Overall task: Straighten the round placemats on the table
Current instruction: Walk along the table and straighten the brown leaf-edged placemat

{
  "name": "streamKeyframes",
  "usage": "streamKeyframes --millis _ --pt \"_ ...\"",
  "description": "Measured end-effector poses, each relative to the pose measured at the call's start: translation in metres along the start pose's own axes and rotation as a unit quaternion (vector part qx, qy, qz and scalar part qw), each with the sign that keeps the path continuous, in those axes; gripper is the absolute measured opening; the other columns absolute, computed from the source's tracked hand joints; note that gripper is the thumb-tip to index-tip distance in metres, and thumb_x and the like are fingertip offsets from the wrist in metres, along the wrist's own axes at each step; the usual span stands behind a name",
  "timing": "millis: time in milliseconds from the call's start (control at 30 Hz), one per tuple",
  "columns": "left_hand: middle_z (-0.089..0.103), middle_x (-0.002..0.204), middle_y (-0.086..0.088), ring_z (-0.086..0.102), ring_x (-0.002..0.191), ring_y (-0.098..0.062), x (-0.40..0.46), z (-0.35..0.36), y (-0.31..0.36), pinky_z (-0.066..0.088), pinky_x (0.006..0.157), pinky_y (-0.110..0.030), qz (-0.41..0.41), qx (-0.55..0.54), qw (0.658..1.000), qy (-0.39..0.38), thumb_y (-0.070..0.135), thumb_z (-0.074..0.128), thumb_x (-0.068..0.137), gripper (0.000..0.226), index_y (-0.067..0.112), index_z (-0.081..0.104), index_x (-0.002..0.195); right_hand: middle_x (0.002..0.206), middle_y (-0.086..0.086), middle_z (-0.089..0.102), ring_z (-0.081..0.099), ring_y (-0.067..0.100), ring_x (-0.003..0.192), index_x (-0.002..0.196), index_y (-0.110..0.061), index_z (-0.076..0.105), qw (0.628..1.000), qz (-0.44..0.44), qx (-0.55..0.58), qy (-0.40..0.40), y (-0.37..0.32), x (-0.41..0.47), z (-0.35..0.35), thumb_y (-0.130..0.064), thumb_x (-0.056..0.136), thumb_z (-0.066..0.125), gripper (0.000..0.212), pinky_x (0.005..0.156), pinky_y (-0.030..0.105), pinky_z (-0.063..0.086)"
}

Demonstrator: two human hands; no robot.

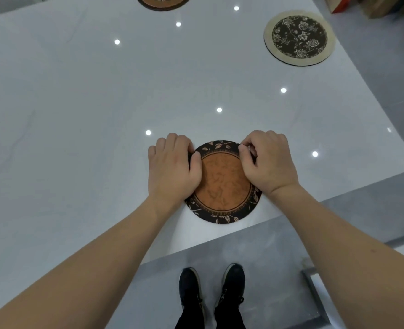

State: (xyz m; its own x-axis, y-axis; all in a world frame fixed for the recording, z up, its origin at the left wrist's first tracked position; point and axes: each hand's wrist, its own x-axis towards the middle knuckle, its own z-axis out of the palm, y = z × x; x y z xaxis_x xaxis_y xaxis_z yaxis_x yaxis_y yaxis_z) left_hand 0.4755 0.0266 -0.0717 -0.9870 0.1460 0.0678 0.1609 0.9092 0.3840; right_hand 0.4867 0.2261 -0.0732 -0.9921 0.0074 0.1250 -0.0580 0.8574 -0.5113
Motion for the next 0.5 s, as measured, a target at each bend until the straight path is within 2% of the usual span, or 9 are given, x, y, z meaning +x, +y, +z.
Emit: streamKeyframes --millis 200,500 --pt "0.05 0.086 0.0 0.043 0.083 -0.024 0.0003 0.0007 -0.0008 0.034 0.08 -0.038 -0.006 -0.007 1.0 0.002 0.026 0.051 0.083 0.011 0.015 0.051 0.082 0.061 -0.016 0.039 0.045 0.015 0.063 0.076 -0.02 0.058 1.0 -0.002 -0.005 0.0 -0.001 -0.0002 0.001 -0.025 0.085 0.053 0.011 0.075 0.036 0.04" --pt "0.049 0.083 0.0 0.043 0.081 -0.024 0.001 0.0015 -0.0006 0.034 0.079 -0.038 -0.003 0.011 1.0 0.004 0.028 0.048 0.084 0.013 0.016 0.051 0.077 0.06 -0.009 0.045 0.043 0.015 0.062 0.075 -0.021 0.056 1.0 -0.004 -0.015 -0.002 0.0031 -0.0017 0.0034 -0.028 0.084 0.05 0.013 0.075 0.03 0.032"
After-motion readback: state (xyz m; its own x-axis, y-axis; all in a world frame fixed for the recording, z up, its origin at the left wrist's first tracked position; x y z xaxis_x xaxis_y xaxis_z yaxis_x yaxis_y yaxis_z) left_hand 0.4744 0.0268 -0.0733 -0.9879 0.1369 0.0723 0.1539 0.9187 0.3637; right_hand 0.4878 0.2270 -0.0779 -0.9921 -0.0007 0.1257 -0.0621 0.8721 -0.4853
